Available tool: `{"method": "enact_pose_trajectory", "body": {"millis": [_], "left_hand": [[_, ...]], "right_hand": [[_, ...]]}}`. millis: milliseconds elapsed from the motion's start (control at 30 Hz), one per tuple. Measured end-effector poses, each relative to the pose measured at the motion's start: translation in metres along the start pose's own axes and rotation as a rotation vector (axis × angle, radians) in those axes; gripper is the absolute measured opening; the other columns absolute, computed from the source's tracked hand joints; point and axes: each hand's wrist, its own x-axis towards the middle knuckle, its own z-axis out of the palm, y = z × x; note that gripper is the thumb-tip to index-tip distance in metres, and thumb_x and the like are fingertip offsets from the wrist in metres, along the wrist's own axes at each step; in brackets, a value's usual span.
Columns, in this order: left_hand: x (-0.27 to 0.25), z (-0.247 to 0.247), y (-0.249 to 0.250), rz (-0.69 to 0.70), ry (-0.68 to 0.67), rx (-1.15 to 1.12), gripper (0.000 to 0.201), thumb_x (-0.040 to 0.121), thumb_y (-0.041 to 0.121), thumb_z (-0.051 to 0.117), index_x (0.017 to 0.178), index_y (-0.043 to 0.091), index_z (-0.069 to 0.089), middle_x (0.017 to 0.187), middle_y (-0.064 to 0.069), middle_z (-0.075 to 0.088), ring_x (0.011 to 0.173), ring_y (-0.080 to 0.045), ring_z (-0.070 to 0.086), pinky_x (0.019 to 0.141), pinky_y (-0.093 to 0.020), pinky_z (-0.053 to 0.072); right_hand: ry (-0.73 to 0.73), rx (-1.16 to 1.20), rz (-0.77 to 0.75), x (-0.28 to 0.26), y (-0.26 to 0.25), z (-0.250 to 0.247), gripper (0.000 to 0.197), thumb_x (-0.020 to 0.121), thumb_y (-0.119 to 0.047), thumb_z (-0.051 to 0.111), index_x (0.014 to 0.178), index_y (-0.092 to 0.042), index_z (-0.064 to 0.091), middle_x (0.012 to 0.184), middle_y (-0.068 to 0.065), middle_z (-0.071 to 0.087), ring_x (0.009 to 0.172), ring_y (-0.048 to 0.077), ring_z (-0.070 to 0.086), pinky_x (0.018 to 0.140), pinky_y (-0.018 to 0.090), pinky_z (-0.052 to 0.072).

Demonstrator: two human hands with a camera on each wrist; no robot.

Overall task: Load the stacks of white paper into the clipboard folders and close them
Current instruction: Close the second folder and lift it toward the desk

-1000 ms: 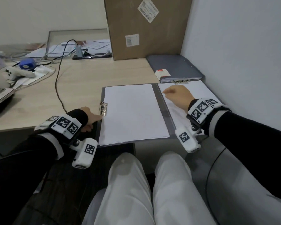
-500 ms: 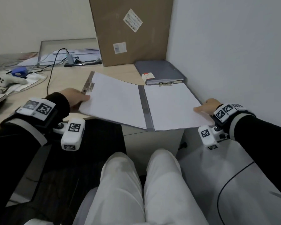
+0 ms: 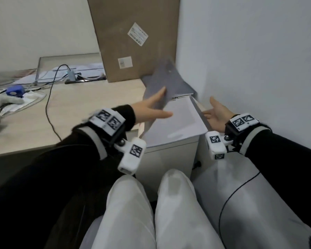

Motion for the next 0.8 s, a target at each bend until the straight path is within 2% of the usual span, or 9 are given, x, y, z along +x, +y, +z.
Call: {"method": "enact_pose_trajectory", "body": {"millis": [67, 167, 267, 333, 400, 533, 633, 733, 800], "left_hand": [[0.013, 0.022, -0.015, -0.110, -0.050, 0.210, 0.098, 0.073, 0.066, 0.055, 0.150, 0.036, 0.003, 0.161, 0.004, 0.002, 0.149, -0.015, 0.001, 0.123, -0.039, 0.005], [0.022, 0.046, -0.037, -0.286, -0.114, 0.410, 0.087, 0.076, 0.073, 0.042, 0.149, 0.036, 0.011, 0.161, 0.001, 0.003, 0.149, -0.026, 0.001, 0.122, -0.044, 0.005], [0.022, 0.054, -0.052, -0.321, -0.052, 0.382, 0.071, 0.088, 0.057, 0.043, 0.149, 0.029, 0.020, 0.161, -0.004, 0.008, 0.149, -0.028, 0.004, 0.122, -0.040, 0.006], [0.026, 0.047, -0.059, -0.351, 0.086, 0.217, 0.070, 0.086, 0.049, 0.055, 0.145, 0.017, 0.034, 0.154, -0.009, 0.028, 0.144, -0.026, 0.026, 0.118, -0.035, 0.021], [0.027, 0.038, -0.066, -0.422, 0.242, 0.014, 0.061, 0.080, 0.040, 0.062, 0.129, 0.004, 0.050, 0.132, -0.007, 0.052, 0.121, -0.023, 0.050, 0.101, -0.030, 0.039], [0.023, 0.027, -0.082, -0.535, 0.352, -0.421, 0.030, 0.087, 0.013, 0.058, 0.112, -0.003, 0.051, 0.085, -0.009, 0.055, 0.080, -0.024, 0.056, 0.072, -0.029, 0.044], [0.011, 0.027, -0.084, -0.545, 0.377, -0.681, 0.009, 0.090, 0.017, 0.057, 0.090, 0.009, 0.053, 0.076, -0.004, 0.057, 0.065, -0.015, 0.057, 0.047, -0.016, 0.049], [0.002, 0.021, -0.078, -0.463, 0.267, -0.876, 0.018, 0.093, 0.032, 0.051, 0.087, 0.018, 0.059, 0.079, 0.001, 0.065, 0.069, -0.013, 0.061, 0.055, -0.025, 0.055], [0.006, 0.012, -0.072, -0.357, 0.280, -0.909, 0.014, 0.095, 0.025, 0.049, 0.089, 0.019, 0.060, 0.082, 0.001, 0.066, 0.063, -0.009, 0.067, 0.054, -0.024, 0.059]], "right_hand": [[-0.051, 0.056, 0.020, -0.001, -0.002, -0.001, 0.078, 0.090, -0.067, 0.026, 0.113, 0.005, 0.048, 0.066, 0.011, 0.064, 0.060, 0.025, 0.066, 0.056, 0.029, 0.056], [-0.144, 0.015, 0.009, -0.006, -0.001, -0.002, 0.063, 0.091, -0.064, 0.033, 0.095, -0.009, 0.065, 0.079, 0.009, 0.070, 0.076, 0.028, 0.064, 0.063, 0.030, 0.055], [-0.117, -0.068, -0.014, -0.013, 0.008, 0.003, 0.022, 0.099, -0.024, 0.043, 0.096, -0.013, 0.062, 0.066, 0.003, 0.073, 0.060, 0.018, 0.071, 0.050, 0.025, 0.057], [-0.067, -0.125, 0.000, -0.009, 0.016, 0.004, 0.016, 0.098, -0.008, 0.042, 0.104, -0.010, 0.056, 0.061, 0.002, 0.073, 0.052, 0.014, 0.071, 0.048, 0.026, 0.057], [-0.067, -0.161, 0.027, -0.010, 0.020, 0.008, 0.020, 0.097, -0.002, 0.039, 0.109, -0.009, 0.054, 0.060, 0.004, 0.073, 0.051, 0.015, 0.070, 0.047, 0.029, 0.058], [-0.136, -0.115, -0.135, -0.006, 0.017, 0.007, 0.040, 0.093, 0.005, 0.041, 0.128, -0.013, 0.051, 0.081, 0.004, 0.075, 0.063, 0.017, 0.073, 0.057, 0.032, 0.060], [-0.166, -0.088, -0.223, -0.005, 0.012, 0.003, 0.043, 0.091, 0.002, 0.046, 0.132, -0.011, 0.052, 0.101, 0.009, 0.069, 0.071, 0.017, 0.073, 0.064, 0.031, 0.060], [-0.199, -0.034, -0.267, -0.001, 0.004, 0.006, 0.038, 0.092, 0.000, 0.046, 0.126, -0.014, 0.053, 0.104, 0.010, 0.068, 0.074, 0.017, 0.073, 0.065, 0.031, 0.060], [-0.195, -0.024, -0.270, 0.007, -0.007, 0.014, 0.033, 0.092, -0.001, 0.045, 0.121, -0.014, 0.054, 0.094, 0.006, 0.073, 0.072, 0.016, 0.073, 0.062, 0.028, 0.059]]}}
